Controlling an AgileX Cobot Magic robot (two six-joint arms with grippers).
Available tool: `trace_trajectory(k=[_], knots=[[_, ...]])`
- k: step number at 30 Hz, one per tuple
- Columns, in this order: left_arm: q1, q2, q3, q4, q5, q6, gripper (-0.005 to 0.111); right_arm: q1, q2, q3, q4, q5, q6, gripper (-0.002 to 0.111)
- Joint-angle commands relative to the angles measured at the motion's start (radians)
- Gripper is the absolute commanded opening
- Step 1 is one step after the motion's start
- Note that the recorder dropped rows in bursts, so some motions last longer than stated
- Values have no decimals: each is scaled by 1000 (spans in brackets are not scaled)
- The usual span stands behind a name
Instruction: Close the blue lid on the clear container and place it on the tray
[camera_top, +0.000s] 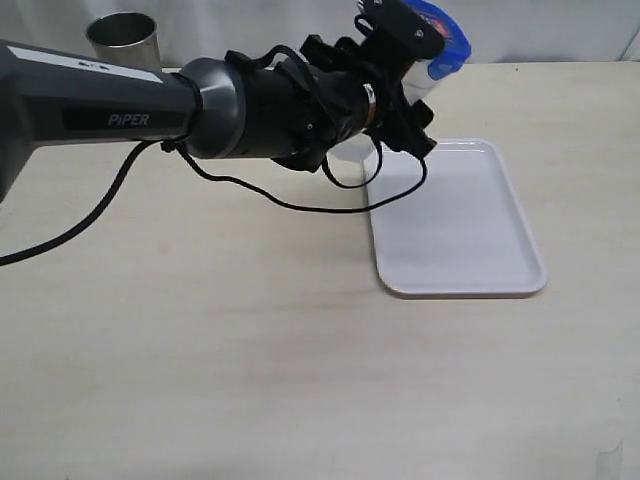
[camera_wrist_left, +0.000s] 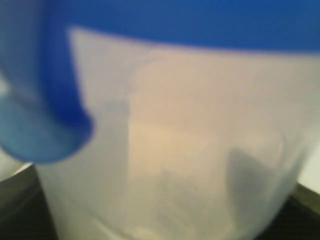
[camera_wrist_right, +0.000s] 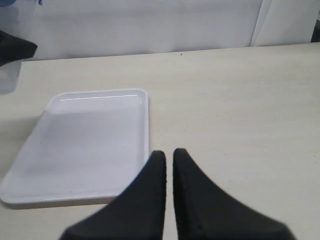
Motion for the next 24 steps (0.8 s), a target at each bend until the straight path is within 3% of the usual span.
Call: trace_trajectory(k=[1,4,9,11,17,19,24], knots=[[26,-55,13,1,59,14,0,-8,-4,3,1,-12,3,5],[74,-84,50,1,-29,35,0,-8,-4,3,1,-12,3,5],[210,-146,108,1,-381,32,0,-8,-4,3,1,-12,3,5],[276,-162,108,1,-582,30,0,-8,-4,3,1,-12,3,5],[390,-189,137,-230,-781,43,0,-8,-4,3,1,-12,3,5],[428,-189,159,-333,-923,90,0,-8,-4,3,1,-12,3,5],[499,-181,288,-709,-1422,346,0,-8,-4,3,1,-12,3,5]])
